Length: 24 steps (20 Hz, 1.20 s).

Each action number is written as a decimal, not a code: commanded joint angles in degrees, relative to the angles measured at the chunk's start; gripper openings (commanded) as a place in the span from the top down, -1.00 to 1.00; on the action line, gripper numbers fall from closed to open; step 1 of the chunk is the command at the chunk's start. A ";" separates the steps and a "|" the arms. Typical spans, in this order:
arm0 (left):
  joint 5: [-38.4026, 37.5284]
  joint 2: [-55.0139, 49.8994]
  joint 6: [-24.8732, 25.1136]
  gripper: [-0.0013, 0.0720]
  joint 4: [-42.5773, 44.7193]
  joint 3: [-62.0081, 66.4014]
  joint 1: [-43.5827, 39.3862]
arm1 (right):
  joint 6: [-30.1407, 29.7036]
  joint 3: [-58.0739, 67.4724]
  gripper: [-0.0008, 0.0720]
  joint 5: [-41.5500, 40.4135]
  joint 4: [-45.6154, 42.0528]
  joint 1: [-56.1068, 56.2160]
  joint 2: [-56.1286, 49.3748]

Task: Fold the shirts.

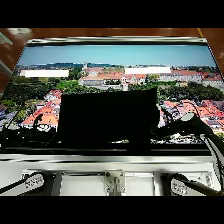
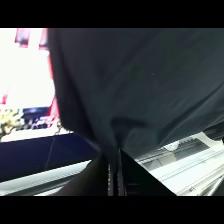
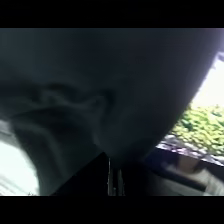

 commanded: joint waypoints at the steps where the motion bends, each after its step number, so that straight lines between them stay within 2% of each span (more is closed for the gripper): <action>1: -0.17 0.81 1.57 0.85 -0.26 2.32 0.02 | -1.84 5.77 0.76 5.22 -0.11 0.79 4.33; 4: -0.11 3.96 1.57 0.85 -1.57 8.26 0.02 | -1.79 13.73 0.76 1.20 2.58 0.85 10.10; 8: 3.06 4.44 1.01 0.86 -1.97 17.90 -1.03 | -1.57 21.49 0.76 -8.26 10.25 0.85 9.55; 12: 12.59 1.49 -0.68 0.85 -3.41 23.45 -6.05 | -2.21 23.71 0.76 -14.62 11.47 1.97 1.84; 16: 17.51 -6.60 -2.19 0.85 -4.55 31.19 -10.75 | -2.19 26.71 0.76 -23.32 11.89 4.98 -7.06; 18: 18.08 -11.26 -2.23 0.85 -4.52 35.93 -11.98 | -2.14 29.22 0.76 -26.23 11.91 5.38 -10.97; 23: 17.03 -21.88 -10.12 0.85 -4.59 43.30 -13.00 | -1.68 33.94 0.76 -28.35 11.67 5.20 -19.06; 24: 15.80 -23.04 -10.05 0.84 -4.70 43.54 -13.29 | -1.55 33.94 0.76 -28.74 11.63 5.22 -20.11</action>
